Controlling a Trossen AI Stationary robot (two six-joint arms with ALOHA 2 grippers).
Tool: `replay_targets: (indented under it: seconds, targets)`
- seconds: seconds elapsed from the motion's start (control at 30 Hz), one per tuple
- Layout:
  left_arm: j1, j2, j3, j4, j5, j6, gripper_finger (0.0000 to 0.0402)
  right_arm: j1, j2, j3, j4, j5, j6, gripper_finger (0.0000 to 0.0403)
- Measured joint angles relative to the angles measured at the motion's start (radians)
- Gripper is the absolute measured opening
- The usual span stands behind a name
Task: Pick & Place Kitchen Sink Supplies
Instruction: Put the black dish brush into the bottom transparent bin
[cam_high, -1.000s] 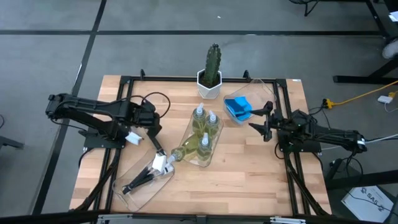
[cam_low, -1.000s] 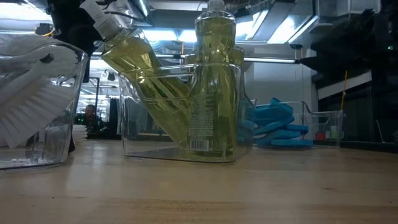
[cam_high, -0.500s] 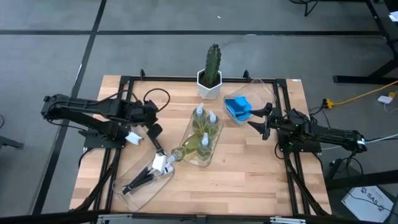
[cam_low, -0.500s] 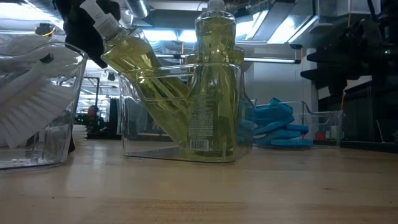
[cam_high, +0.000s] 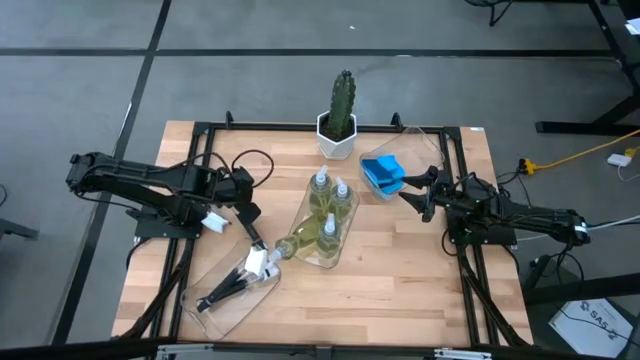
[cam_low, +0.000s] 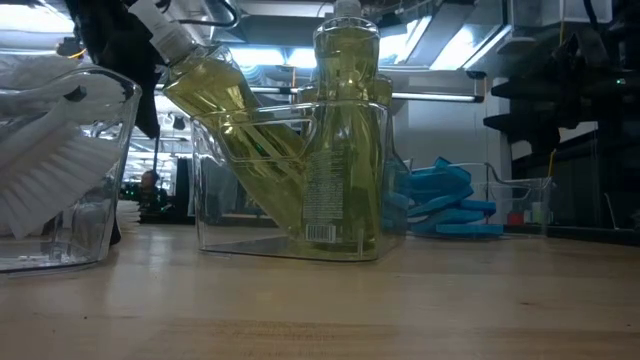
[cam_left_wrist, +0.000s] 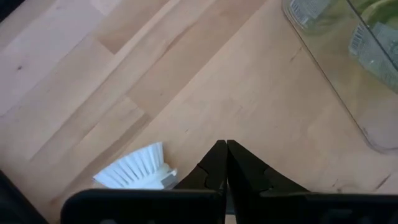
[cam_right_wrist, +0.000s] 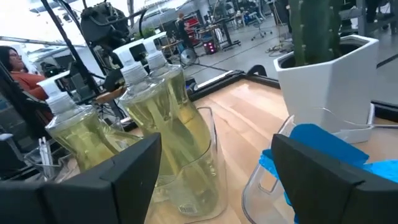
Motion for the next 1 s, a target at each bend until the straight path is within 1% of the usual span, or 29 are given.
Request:
replay_targets:
  seconds: [0.2,0.43,0.53,0.63,0.73,0.8,0.87,0.93,1.0]
  targets:
    - [0.000,0.003,0.000,0.001,0.011,-0.040,0.0003,0.000,0.000,0.000,0.000,0.000,0.001,0.0300]
    - [0.000,0.003,0.000,-0.002,0.066,-0.073,0.0002,0.000,0.000,0.000,-0.001,0.000,-0.001,0.0300]
    - [-0.010,0.005,0.000,-0.048,0.063,-0.069,0.0005,0.000,0.000,0.000,-0.001,0.000,-0.001,0.0300]
    - [-0.034,0.038,0.000,-0.062,0.059,-0.011,0.0005,0.000,0.000,0.000,-0.002,0.000,-0.001,0.0300]
    - [-0.062,0.069,0.000,-0.041,0.065,0.094,0.0003,0.000,0.000,0.000,-0.002,0.000,-0.001,0.0300]
    - [-0.067,0.088,0.000,-0.041,0.100,0.127,0.0003,0.000,0.000,0.000,-0.003,0.000,-0.001,0.0300]
    - [-0.050,0.106,0.000,-0.051,0.153,0.127,0.0004,0.000,0.000,0.000,-0.008,0.000,-0.001,0.0300]
    - [-0.027,0.126,0.000,-0.060,0.203,0.124,0.0009,0.000,0.000,0.000,-0.007,0.000,-0.001,0.0300]
    - [-0.012,0.146,0.000,-0.064,0.232,0.146,0.0018,0.000,0.000,0.000,-0.007,0.000,-0.001,0.0300]
